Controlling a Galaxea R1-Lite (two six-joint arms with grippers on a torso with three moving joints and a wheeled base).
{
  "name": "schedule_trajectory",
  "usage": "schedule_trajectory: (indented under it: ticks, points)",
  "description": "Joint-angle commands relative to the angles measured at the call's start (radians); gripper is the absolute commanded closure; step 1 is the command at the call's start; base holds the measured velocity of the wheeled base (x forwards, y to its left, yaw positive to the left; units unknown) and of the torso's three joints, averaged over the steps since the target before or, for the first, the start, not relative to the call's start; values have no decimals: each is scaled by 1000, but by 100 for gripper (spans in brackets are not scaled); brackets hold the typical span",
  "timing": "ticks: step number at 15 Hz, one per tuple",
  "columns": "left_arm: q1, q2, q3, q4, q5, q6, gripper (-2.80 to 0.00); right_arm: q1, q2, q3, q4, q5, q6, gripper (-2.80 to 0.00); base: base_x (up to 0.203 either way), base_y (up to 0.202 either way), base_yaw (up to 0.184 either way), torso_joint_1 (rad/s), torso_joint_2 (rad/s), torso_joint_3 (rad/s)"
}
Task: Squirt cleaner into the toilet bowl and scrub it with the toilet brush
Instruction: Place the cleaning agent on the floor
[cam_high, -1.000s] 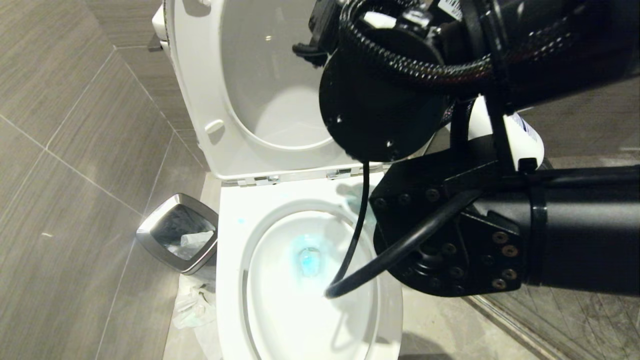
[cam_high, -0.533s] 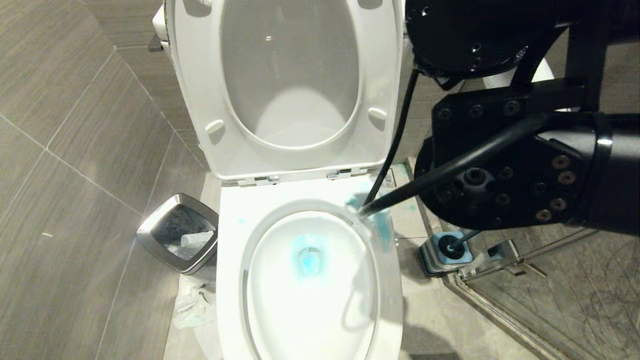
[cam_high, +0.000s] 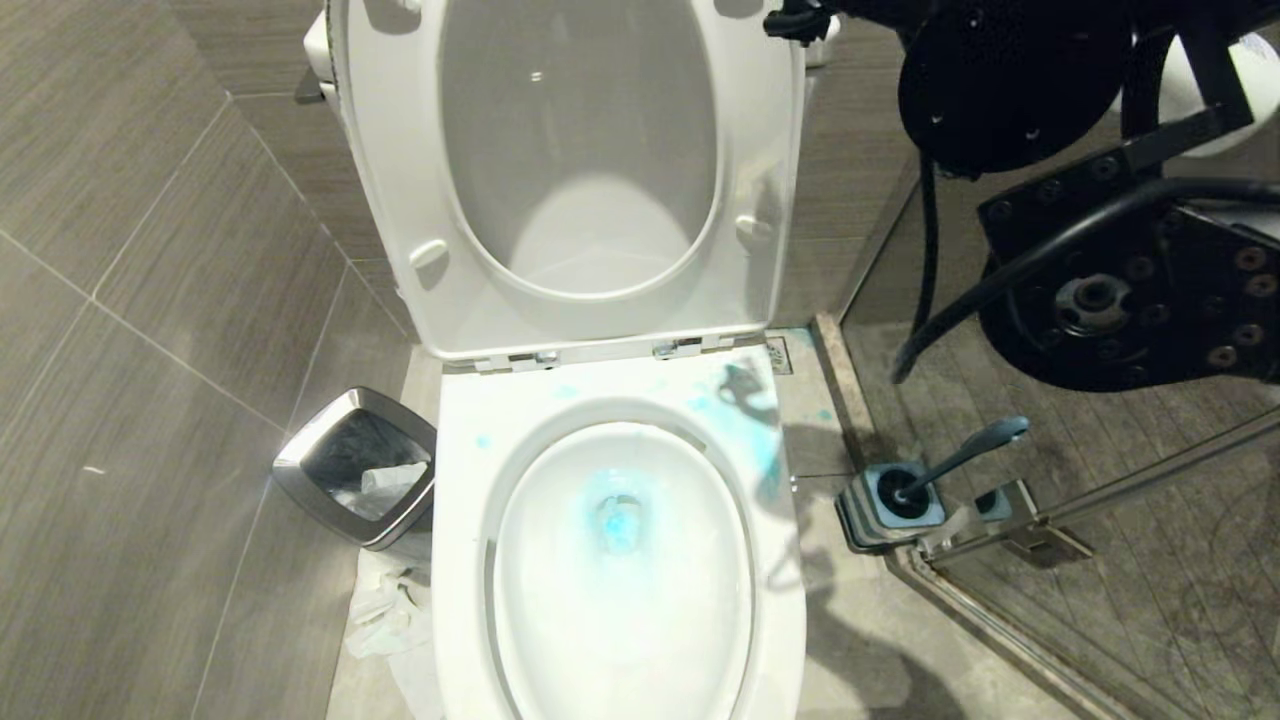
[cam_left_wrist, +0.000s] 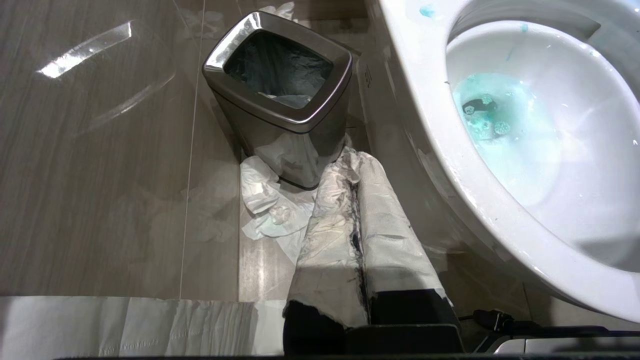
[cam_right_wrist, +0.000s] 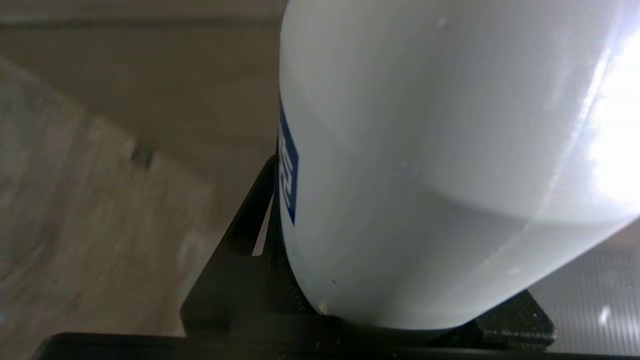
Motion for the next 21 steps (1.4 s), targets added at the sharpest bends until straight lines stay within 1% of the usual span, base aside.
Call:
schedule_trajectory:
  ticks: [1, 2, 4, 5, 6, 7, 8, 11, 13, 14, 16, 17, 20, 21]
  points:
    - [0, 0, 0, 0, 0, -1, 0, -21, -64, -5, 341, 122, 186, 0, 0, 0, 0, 0, 0, 0]
    - [0, 0, 0, 0, 0, -1, 0, -31, -75, -35, 506, 179, 349, 0, 0, 0, 0, 0, 0, 0]
    - [0, 0, 0, 0, 0, -1, 0, -54, -86, -139, 854, 273, 757, 0, 0, 0, 0, 0, 0, 0]
    - [0, 0, 0, 0, 0, -1, 0, -70, -99, -168, 973, 319, 937, 0, 0, 0, 0, 0, 0, 0]
    - [0, 0, 0, 0, 0, -1, 0, -92, -119, -186, 1074, 383, 1103, 0, 0, 0, 0, 0, 0, 0]
    - [0, 0, 0, -1, 0, -1, 0, -126, -153, -198, 1173, 473, 1248, 0, 0, 0, 0, 0, 0, 0]
    - [0, 0, 0, 0, 0, -1, 0, -166, -194, -205, 1240, 573, 1326, 0, 0, 0, 0, 0, 0, 0]
    - [0, 0, 0, 0, 0, -1, 0, -295, -280, -208, 1363, 902, 1471, 0, 0, 0, 0, 0, 0, 0]
    - [0, 0, 0, 0, 0, -1, 0, -361, -314, -207, 1426, 1074, 1597, 0, 0, 0, 0, 0, 0, 0]
    - [0, 0, 0, 0, 0, -1, 0, -392, -320, -204, 1442, 1134, 1650, 0, 0, 0, 0, 0, 0, 0]
    - [0, 0, 0, -1, 0, -1, 0, -465, -312, -186, 1447, 1206, 1750, 0, 0, 0, 0, 0, 0, 0]
    - [0, 0, 0, 0, 0, -1, 0, -492, -289, -179, 1445, 1216, 1802, 0, 0, 0, 0, 0, 0, 0]
    - [0, 0, 0, -1, 0, -1, 0, -575, -295, -130, 1444, 1208, 1896, 0, 0, 0, 0, 0, 0, 0]
    - [0, 0, 0, 0, 0, -1, 0, -588, -310, -94, 1442, 1207, 1916, 0, 0, 0, 0, 0, 0, 0]
